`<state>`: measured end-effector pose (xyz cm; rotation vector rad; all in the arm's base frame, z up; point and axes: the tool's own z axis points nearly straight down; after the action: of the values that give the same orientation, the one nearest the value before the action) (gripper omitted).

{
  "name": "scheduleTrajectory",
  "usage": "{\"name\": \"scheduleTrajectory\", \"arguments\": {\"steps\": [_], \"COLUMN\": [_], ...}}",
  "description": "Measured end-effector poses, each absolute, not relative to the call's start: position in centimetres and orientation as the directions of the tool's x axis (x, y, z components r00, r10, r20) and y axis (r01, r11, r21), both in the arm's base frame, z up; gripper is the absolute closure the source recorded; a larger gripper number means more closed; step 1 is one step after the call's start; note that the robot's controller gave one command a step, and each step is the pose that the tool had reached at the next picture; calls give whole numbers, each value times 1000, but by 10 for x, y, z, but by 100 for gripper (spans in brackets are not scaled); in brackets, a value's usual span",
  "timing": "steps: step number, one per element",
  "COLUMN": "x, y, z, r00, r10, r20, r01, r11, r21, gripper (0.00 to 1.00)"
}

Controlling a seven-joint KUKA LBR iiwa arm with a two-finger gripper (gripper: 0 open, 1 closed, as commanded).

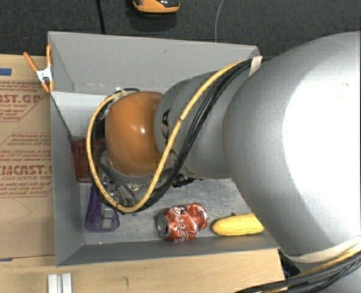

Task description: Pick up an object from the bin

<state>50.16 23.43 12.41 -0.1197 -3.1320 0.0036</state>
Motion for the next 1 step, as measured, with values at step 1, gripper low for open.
{"name": "scheduleTrajectory", "arguments": {"steps": [1], "x": [498], "y": [223], "z": [178], "r00": [-999], "r10": [33], "r20": [-4], "r01": [33], "r11": [999], "r21": [1], "gripper": [100]}}
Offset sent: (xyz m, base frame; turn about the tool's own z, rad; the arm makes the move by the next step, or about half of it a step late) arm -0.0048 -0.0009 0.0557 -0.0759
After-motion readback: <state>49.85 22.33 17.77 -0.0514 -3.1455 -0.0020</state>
